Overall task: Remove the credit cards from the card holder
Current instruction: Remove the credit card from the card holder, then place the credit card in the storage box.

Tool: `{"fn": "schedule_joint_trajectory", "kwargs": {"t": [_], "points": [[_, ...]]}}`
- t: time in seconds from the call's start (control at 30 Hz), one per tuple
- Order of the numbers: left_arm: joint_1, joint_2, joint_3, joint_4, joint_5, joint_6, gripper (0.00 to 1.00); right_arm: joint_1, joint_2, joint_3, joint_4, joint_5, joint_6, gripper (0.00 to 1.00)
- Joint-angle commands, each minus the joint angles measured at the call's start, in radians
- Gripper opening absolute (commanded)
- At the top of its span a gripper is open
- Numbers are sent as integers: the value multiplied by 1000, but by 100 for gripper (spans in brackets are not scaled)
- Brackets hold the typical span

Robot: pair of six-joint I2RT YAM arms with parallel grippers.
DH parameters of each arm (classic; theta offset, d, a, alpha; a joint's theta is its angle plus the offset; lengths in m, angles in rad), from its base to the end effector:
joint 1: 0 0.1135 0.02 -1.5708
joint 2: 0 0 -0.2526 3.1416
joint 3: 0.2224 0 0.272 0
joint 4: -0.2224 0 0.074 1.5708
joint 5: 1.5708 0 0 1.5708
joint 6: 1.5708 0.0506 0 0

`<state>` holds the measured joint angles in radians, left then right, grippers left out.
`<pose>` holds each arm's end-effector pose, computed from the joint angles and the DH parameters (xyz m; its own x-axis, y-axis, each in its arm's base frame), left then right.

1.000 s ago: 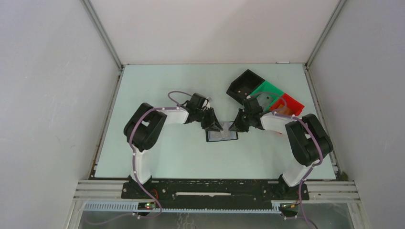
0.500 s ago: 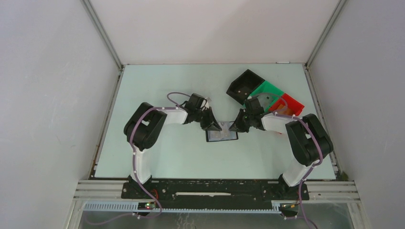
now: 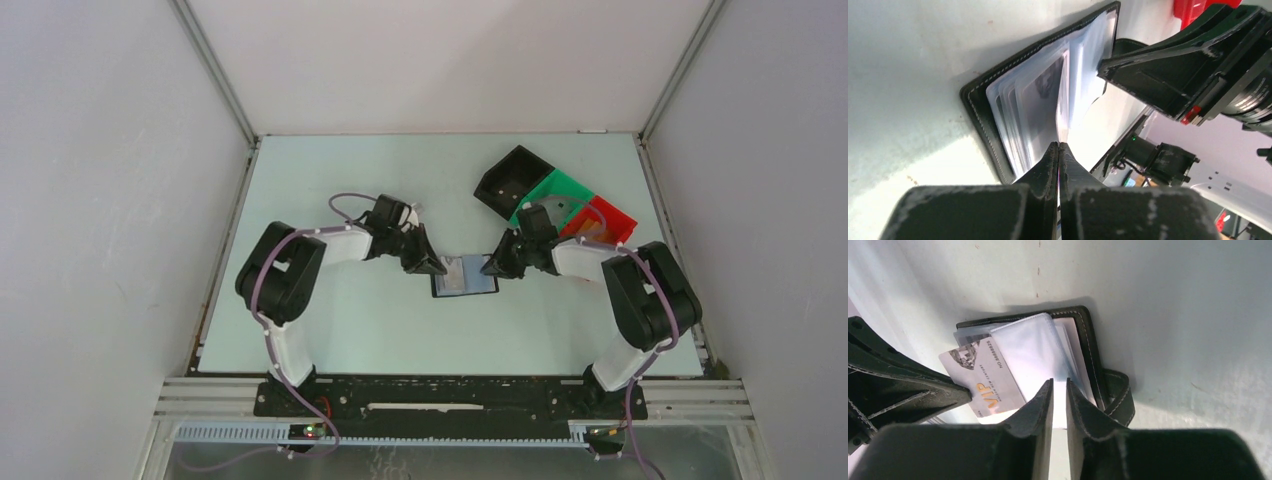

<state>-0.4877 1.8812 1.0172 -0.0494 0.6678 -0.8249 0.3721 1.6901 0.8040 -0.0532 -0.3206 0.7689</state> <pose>0.3250 -0.2079 0.1012 -0.9903 -0.1275 -0.0546 -0.0371 0.6228 -0.7815 0.3075 0.1371 0.0983 -0.9008 0.3568 -0.2474 0.1503 0.7908 0.5933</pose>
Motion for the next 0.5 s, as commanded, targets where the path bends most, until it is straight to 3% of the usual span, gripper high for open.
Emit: {"fn": "schedule_joint_trajectory", "kwargs": {"t": [0.0, 0.17, 0.47], "points": [[11, -91, -32, -100, 21, 125, 0, -13, -86, -32, -40, -8, -48, 29], [11, -125, -21, -147, 68, 185, 0, -23, -159, -33, -17, -118, -78, 51], [11, -195, -24, -145, 178, 214, 0, -28, -180, -57, 160, -417, -77, 57]]}}
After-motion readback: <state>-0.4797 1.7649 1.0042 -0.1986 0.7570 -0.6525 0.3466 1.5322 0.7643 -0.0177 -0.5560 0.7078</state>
